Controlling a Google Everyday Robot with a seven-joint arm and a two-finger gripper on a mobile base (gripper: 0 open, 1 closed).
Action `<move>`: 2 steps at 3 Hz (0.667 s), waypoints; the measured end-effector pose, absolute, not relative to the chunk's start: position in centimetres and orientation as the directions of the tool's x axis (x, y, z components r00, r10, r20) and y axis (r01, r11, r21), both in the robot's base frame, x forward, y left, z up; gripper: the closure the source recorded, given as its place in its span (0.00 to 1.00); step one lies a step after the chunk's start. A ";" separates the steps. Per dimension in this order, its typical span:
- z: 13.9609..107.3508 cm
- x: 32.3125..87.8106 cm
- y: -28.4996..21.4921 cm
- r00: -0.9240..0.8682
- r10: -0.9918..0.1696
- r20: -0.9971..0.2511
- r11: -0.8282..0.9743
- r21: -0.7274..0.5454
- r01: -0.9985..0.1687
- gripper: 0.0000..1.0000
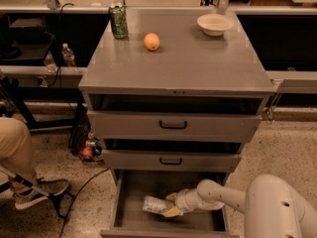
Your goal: Place blue plastic bottle into bottom drawer
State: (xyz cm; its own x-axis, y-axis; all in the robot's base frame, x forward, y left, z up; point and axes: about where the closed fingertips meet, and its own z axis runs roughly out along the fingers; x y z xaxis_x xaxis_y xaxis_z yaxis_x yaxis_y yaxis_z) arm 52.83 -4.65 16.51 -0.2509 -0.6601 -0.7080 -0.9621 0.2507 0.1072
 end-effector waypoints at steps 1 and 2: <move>16.5 52.9 -4.6 -0.251 -0.658 -0.710 0.249 0.110 -0.962 0.27; 16.9 53.1 -4.7 -0.249 -0.653 -0.715 0.248 0.108 -0.963 0.00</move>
Offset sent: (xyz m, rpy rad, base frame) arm 0.0071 -0.0045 0.0087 0.0127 -0.0090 -0.0024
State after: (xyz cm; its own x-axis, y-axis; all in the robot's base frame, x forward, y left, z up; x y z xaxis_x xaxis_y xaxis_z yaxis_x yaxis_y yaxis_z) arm 53.06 -4.66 16.94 -0.2486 -0.6530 -0.7154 -0.9627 0.2482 0.1081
